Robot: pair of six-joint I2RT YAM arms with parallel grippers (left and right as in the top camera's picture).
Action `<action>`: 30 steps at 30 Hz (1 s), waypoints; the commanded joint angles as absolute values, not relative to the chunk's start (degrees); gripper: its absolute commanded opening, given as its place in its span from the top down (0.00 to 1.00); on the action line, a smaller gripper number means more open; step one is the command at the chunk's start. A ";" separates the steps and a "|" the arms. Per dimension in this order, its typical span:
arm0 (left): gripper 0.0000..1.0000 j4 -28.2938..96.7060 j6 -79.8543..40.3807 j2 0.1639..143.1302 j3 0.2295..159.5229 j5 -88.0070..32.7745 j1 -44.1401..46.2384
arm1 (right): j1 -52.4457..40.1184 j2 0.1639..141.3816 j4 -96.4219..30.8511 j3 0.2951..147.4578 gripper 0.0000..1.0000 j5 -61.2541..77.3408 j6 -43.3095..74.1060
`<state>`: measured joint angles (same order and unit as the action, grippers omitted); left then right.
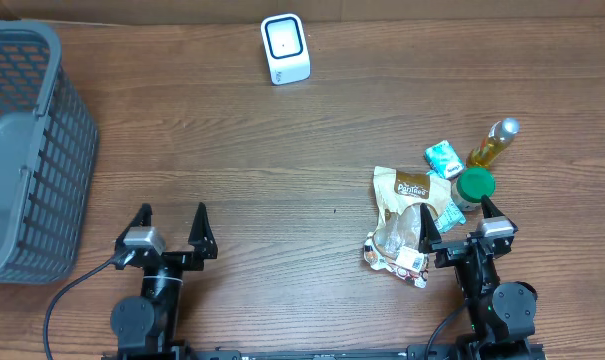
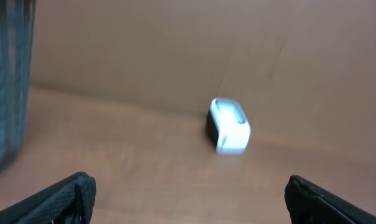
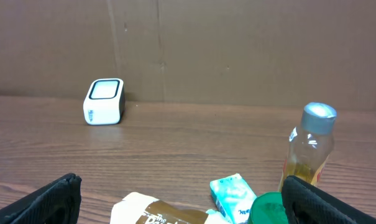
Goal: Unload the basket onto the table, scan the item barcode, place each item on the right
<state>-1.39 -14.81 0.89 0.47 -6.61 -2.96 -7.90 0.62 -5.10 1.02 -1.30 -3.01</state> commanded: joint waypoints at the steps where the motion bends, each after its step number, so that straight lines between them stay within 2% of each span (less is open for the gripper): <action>1: 0.00 2.96 -13.54 0.19 0.27 -4.60 -2.59 | -7.75 0.16 -4.80 0.45 0.00 -0.95 -3.07; 9: 0.00 4.25 -4.89 0.19 0.27 -4.03 -2.59 | -7.75 0.16 -4.80 0.45 0.00 -0.95 -3.07; 30: 0.00 4.19 -4.91 0.25 0.27 -4.03 -2.66 | -7.75 0.16 -4.80 0.45 0.00 -0.95 -3.07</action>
<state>3.92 -5.76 0.86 0.47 -4.64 -2.96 -7.90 0.62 -5.15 1.04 -1.28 -2.98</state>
